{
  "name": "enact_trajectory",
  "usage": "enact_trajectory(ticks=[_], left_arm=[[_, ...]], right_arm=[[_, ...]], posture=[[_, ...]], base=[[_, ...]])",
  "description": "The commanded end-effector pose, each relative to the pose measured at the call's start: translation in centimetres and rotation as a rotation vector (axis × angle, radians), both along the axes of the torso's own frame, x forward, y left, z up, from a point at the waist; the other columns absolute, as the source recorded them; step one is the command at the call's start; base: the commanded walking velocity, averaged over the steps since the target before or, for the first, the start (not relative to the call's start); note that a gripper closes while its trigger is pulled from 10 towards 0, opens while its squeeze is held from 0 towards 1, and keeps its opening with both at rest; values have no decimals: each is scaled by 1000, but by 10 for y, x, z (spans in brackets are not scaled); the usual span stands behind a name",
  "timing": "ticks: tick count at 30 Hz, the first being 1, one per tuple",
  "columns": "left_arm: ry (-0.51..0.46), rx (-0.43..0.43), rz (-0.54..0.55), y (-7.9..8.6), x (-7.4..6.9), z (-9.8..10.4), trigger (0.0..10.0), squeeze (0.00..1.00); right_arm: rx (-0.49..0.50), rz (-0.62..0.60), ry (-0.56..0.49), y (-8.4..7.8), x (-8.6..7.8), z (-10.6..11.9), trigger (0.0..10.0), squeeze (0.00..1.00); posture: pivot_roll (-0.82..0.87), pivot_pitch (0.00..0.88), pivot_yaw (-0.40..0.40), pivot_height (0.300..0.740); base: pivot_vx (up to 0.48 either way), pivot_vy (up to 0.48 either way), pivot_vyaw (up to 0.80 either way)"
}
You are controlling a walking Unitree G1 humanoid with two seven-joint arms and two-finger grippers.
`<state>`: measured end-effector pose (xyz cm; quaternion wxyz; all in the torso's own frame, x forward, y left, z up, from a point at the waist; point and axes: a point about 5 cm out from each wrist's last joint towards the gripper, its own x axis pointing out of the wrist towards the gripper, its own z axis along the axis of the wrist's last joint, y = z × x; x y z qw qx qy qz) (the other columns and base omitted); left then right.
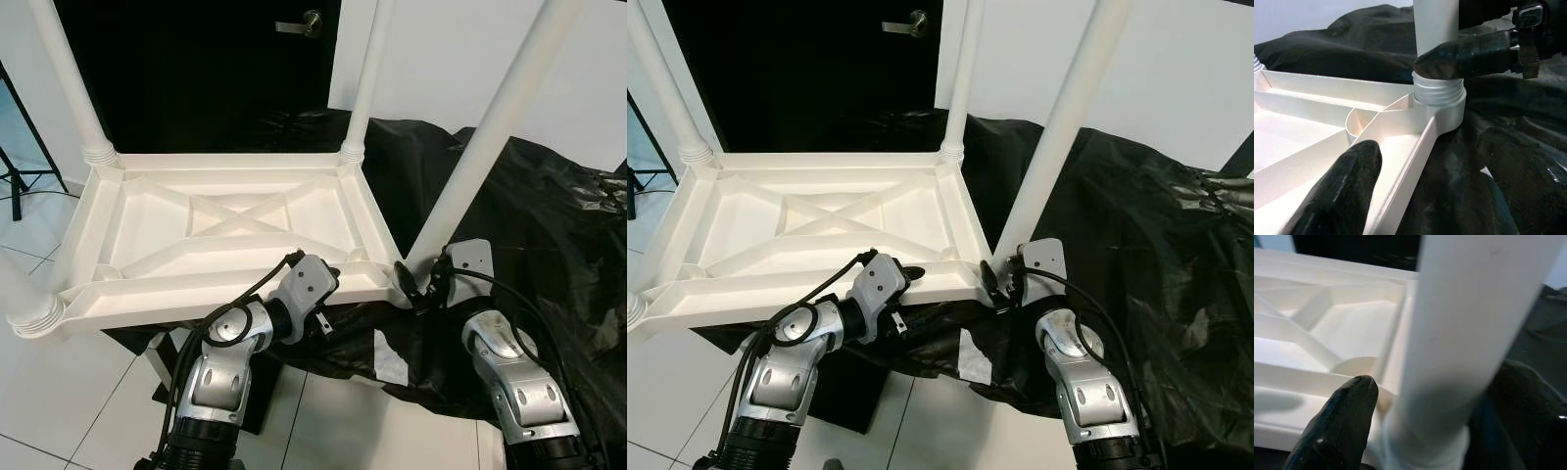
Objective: Building children table
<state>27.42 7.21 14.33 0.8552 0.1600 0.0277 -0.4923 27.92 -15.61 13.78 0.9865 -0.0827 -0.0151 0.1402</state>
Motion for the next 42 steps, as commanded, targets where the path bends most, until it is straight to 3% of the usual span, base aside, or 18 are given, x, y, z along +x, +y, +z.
enact_trajectory(ticks=[1,3,7,14,17,21,27,28,30,31,32,33,38,42], left_arm=[[-55,-17,183,5,6,3,10000,0],[-50,-4,174,7,4,3,10000,0],[-39,3,164,9,1,2,10000,0],[-42,13,157,10,1,2,10000,0],[-43,20,143,9,2,2,10000,0],[-49,26,125,6,3,2,10000,0],[-51,25,120,4,3,3,10000,0],[-53,24,117,3,3,3,10000,0],[-53,24,117,3,3,3,10000,0],[-53,21,114,2,3,3,10000,0],[-53,21,114,2,3,3,10000,0],[-54,20,110,0,2,3,10000,0],[-55,20,102,-2,0,2,10000,0],[-57,19,99,-4,1,2,10000,0]], right_arm=[[16,25,7,-2,0,-3,10000,0],[35,133,5,-2,2,-6,10000,0],[20,224,19,-7,4,-9,10000,0],[-8,241,16,-16,13,-10,10000,0],[-17,272,4,-20,24,-8,10000,0],[-59,343,-3,-16,43,-5,10000,0],[-62,391,8,-11,49,-4,10000,0],[-68,409,15,-8,51,-5,7294,0],[-68,409,15,-8,51,-5,7294,0],[-70,424,26,-7,51,-7,4157,0],[-70,424,26,-7,51,-7,4157,0],[-67,442,42,-6,51,-11,0,0],[-66,456,61,-8,48,-17,0,0],[-33,352,76,-9,48,-23,0,0]], posture=[[-27,0,-75,740],[-11,0,-55,740],[2,0,-45,740],[6,0,-41,740],[2,0,-34,740],[1,0,-35,740],[2,0,-39,740],[7,0,-46,740],[7,0,-46,740],[8,0,-47,740],[8,0,-47,740],[10,0,-52,740],[3,0,-52,740],[0,0,-54,740]], base=[[0,0,0],[0,0,0],[0,0,0],[0,0,0],[0,0,0],[0,0,0],[0,0,0],[0,0,0],[0,0,0],[0,0,0],[0,0,0],[0,0,0],[0,0,0],[0,0,0]])
